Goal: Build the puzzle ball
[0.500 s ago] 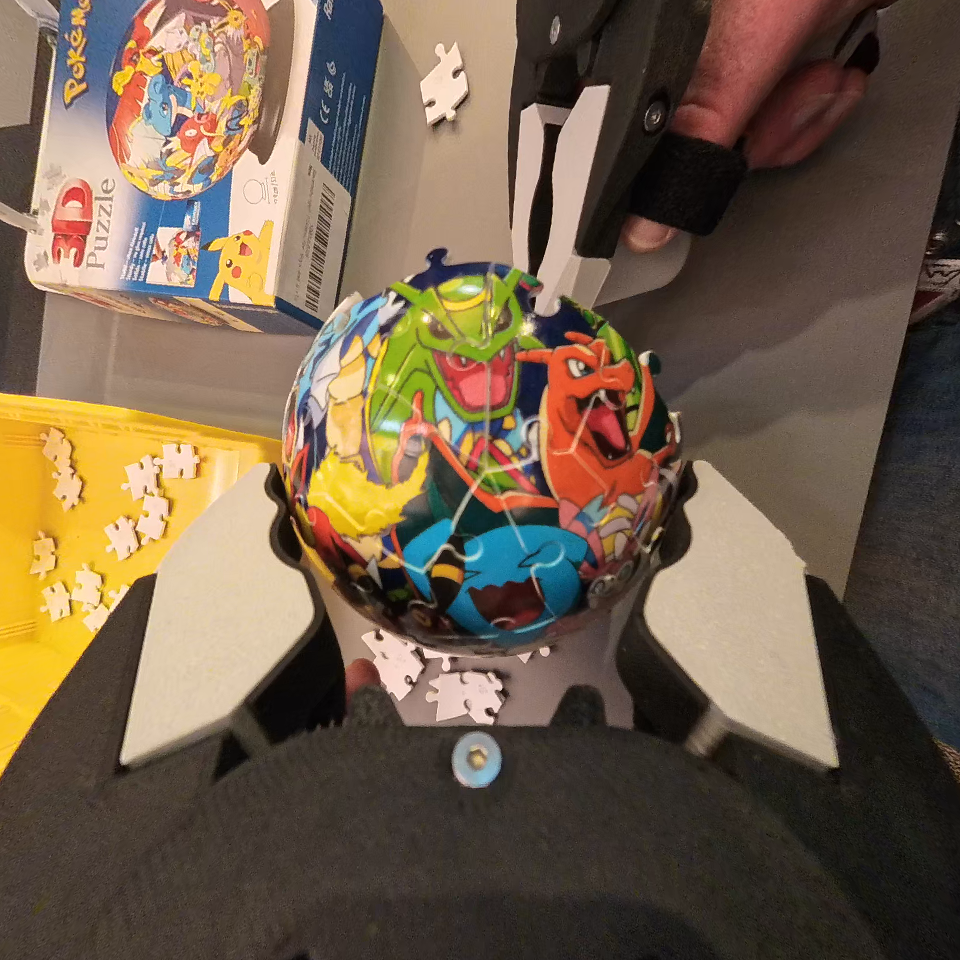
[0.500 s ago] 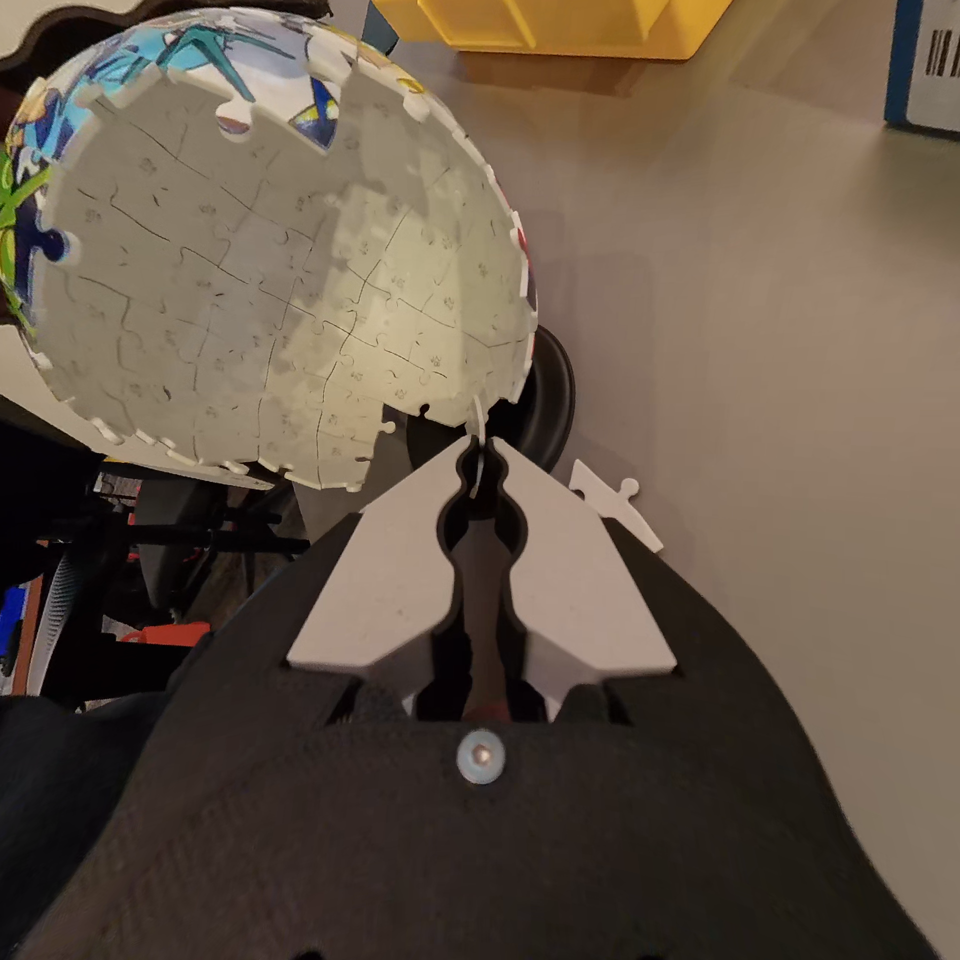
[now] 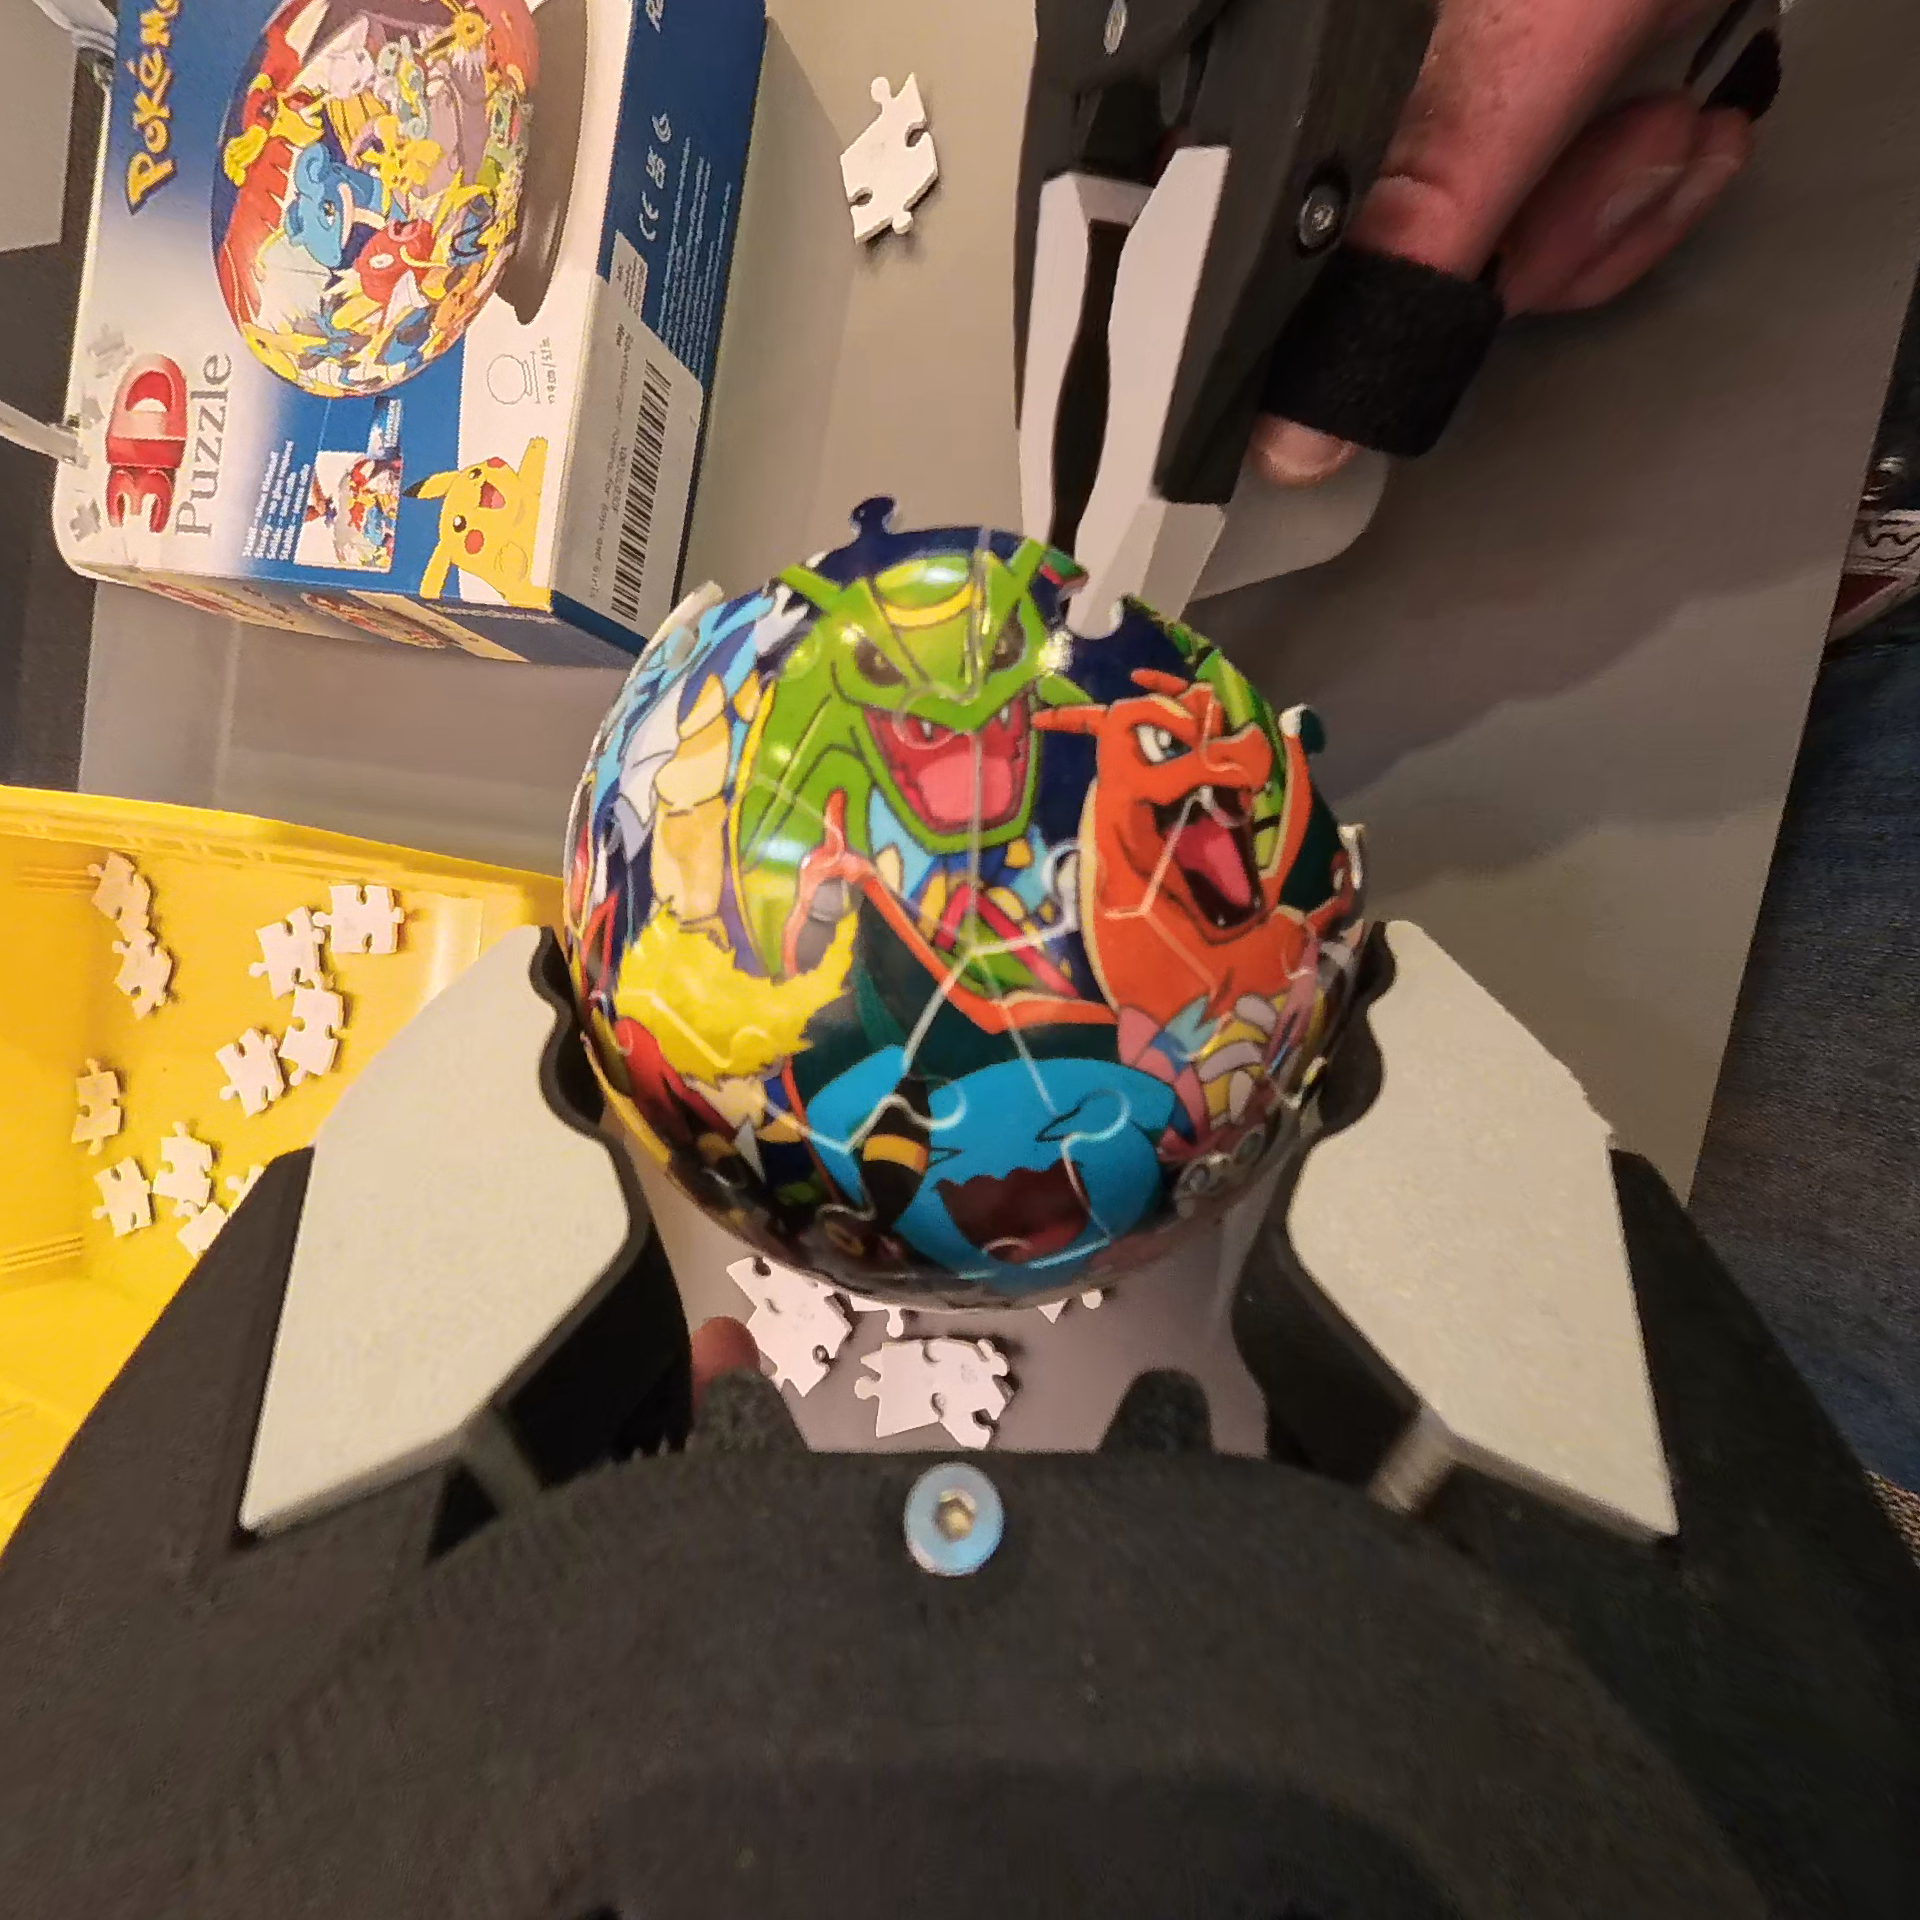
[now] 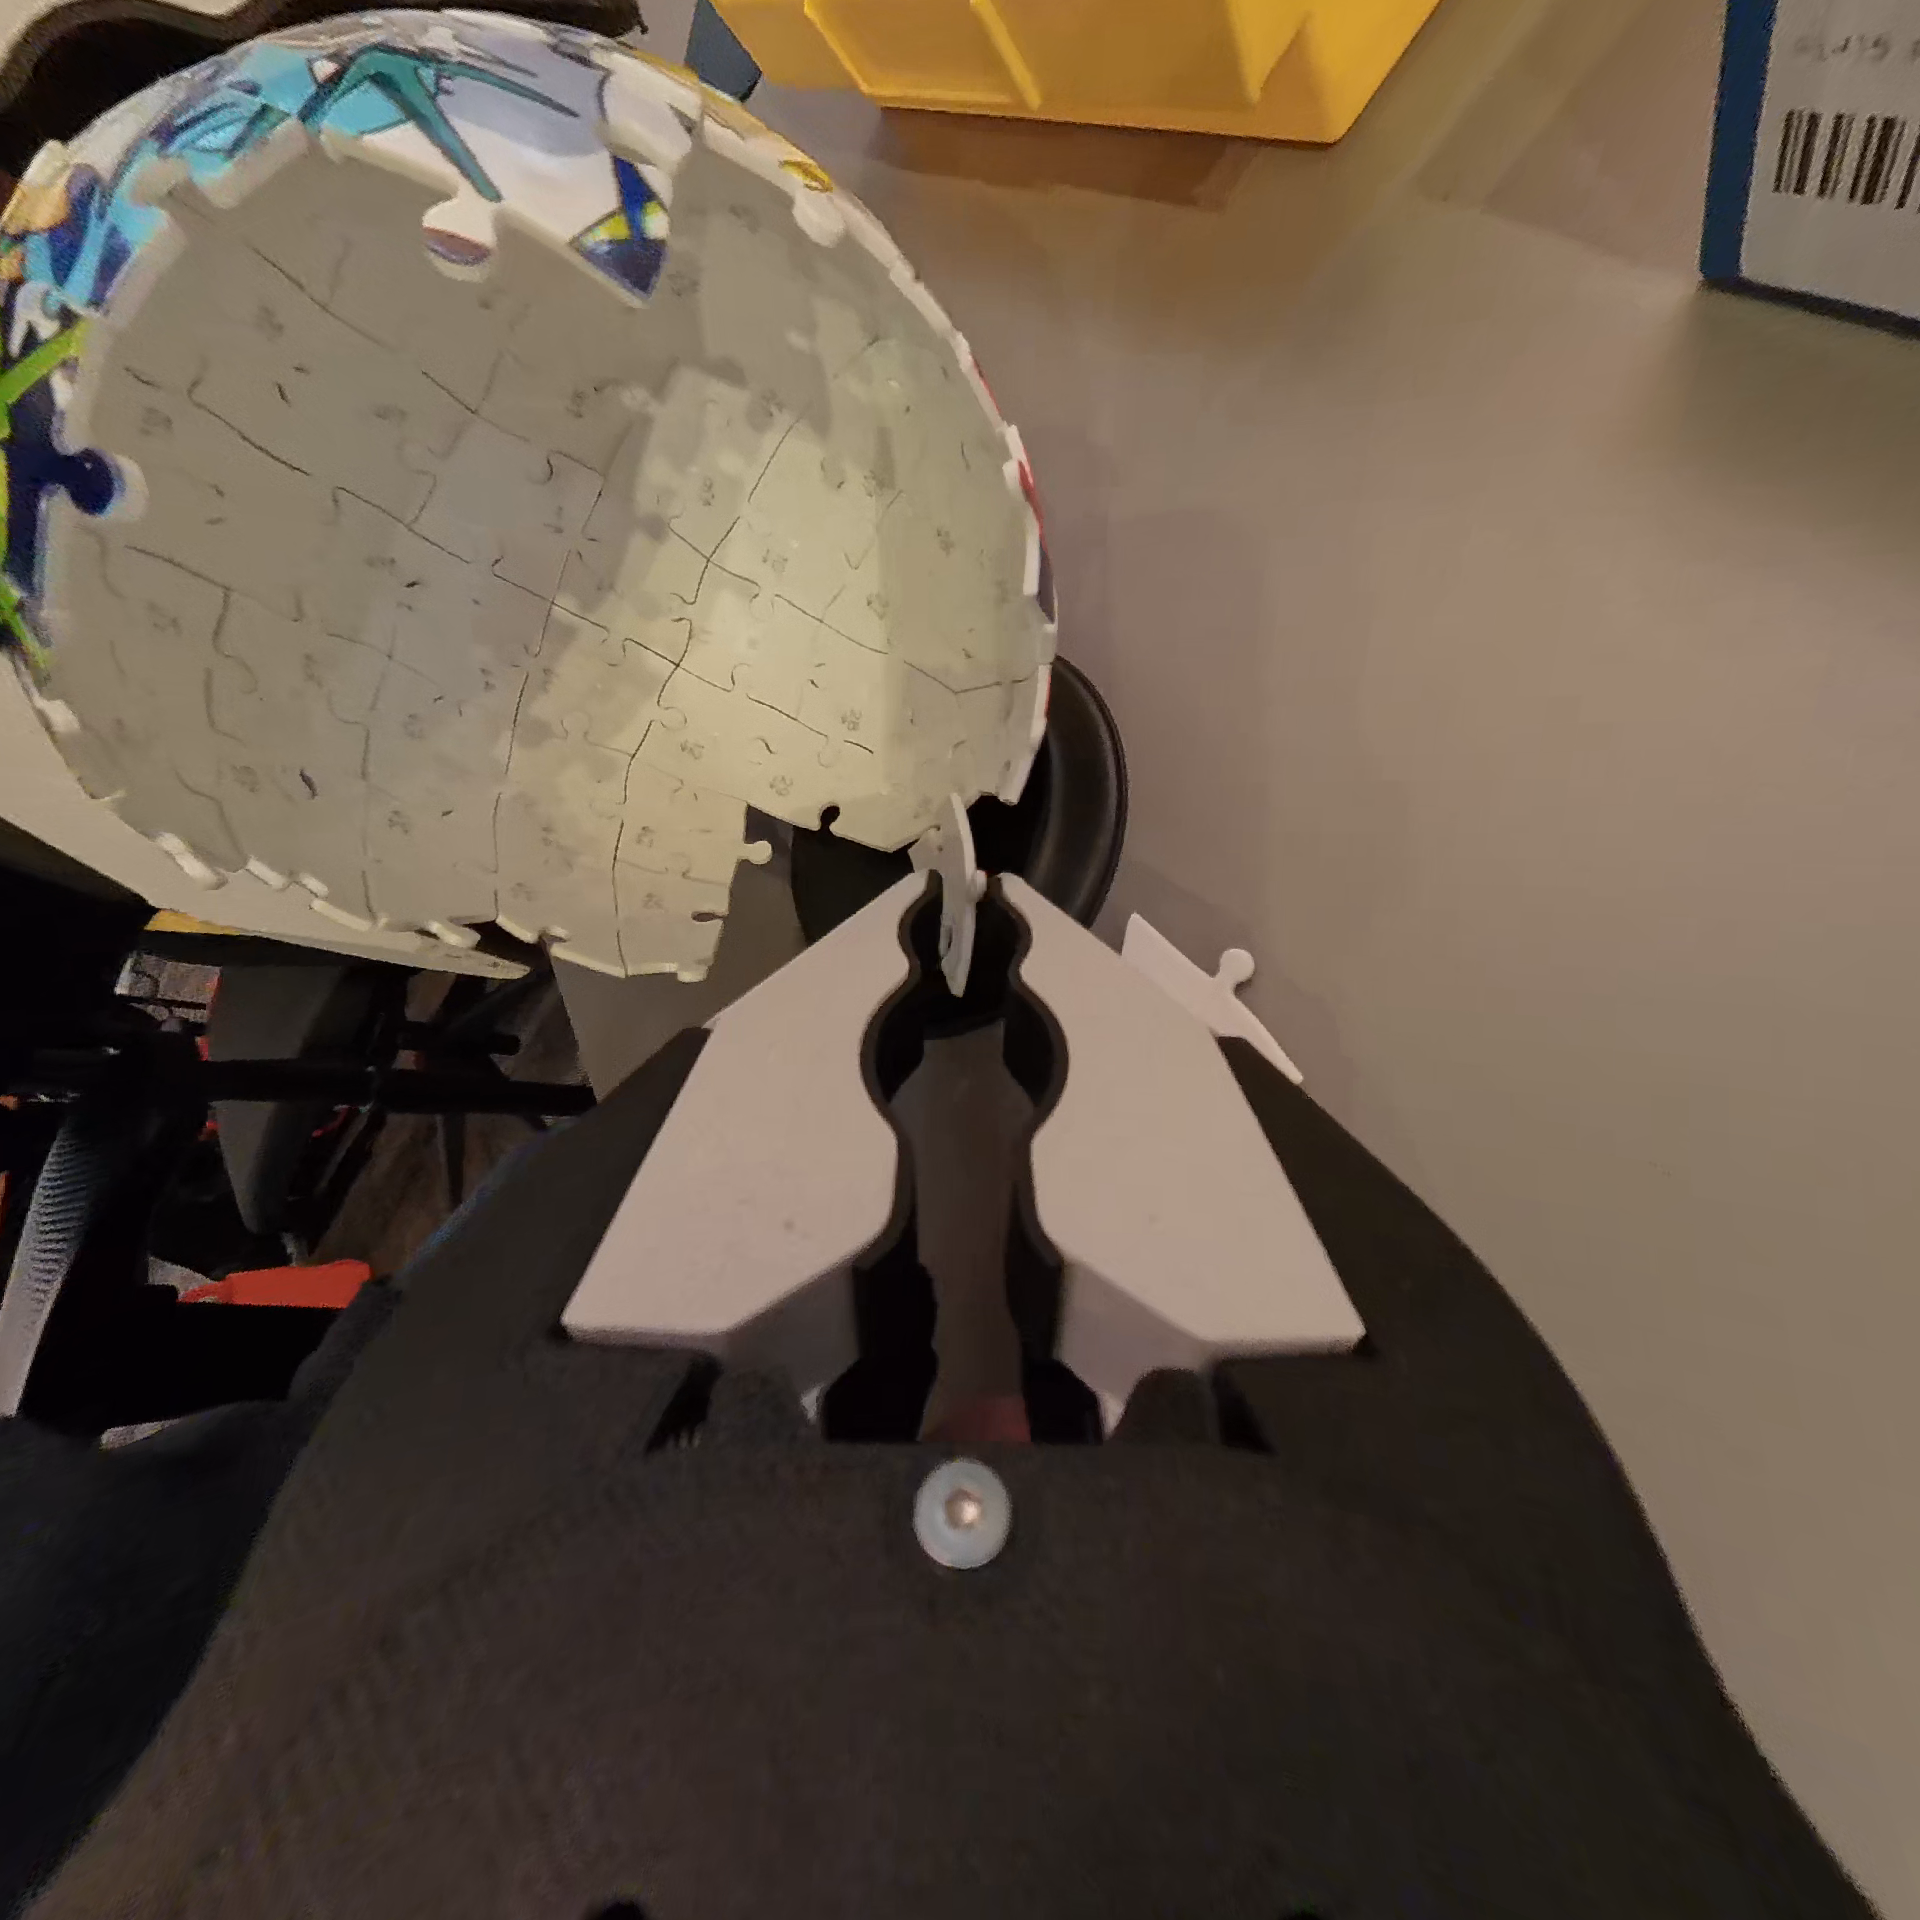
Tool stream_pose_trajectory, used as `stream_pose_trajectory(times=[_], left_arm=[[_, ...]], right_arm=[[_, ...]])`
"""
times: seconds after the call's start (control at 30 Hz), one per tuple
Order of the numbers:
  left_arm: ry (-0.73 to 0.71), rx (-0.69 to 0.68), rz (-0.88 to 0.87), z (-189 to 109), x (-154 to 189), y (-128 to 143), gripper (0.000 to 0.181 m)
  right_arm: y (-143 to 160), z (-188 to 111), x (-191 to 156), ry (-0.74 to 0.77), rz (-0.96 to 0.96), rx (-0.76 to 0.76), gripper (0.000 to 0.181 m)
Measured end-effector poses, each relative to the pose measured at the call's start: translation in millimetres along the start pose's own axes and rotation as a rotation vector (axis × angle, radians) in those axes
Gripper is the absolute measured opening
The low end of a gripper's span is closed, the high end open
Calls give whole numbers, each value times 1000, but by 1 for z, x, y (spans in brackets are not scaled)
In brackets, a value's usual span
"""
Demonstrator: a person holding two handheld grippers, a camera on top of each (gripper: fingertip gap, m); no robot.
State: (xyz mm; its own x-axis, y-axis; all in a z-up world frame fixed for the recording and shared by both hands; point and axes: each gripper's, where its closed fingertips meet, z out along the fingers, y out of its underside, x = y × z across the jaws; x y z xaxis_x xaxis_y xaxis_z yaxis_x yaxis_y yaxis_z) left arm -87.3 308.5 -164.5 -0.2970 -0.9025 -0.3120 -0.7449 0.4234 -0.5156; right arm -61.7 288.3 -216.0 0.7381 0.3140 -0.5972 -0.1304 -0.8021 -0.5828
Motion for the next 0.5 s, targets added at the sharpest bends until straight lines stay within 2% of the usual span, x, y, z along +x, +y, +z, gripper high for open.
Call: stream_pose_trajectory(times=[0.17, 0.3, 0.37, 0.5], left_arm=[[-2, -4, 1, 0, 0, 0, 135], [-4, -6, 5, 0, 0, -1, 135], [-6, -9, 9, 0, 1, -1, 135], [-8, -13, 13, 1, 1, -2, 135]], right_arm=[[-2, -7, -1, 38, -75, 9, 15], [-10, -15, -11, 57, -266, 41, 8], [-6, -12, -12, 66, -369, 1, 4], [-9, -3, -10, 69, -456, -18, 0]])
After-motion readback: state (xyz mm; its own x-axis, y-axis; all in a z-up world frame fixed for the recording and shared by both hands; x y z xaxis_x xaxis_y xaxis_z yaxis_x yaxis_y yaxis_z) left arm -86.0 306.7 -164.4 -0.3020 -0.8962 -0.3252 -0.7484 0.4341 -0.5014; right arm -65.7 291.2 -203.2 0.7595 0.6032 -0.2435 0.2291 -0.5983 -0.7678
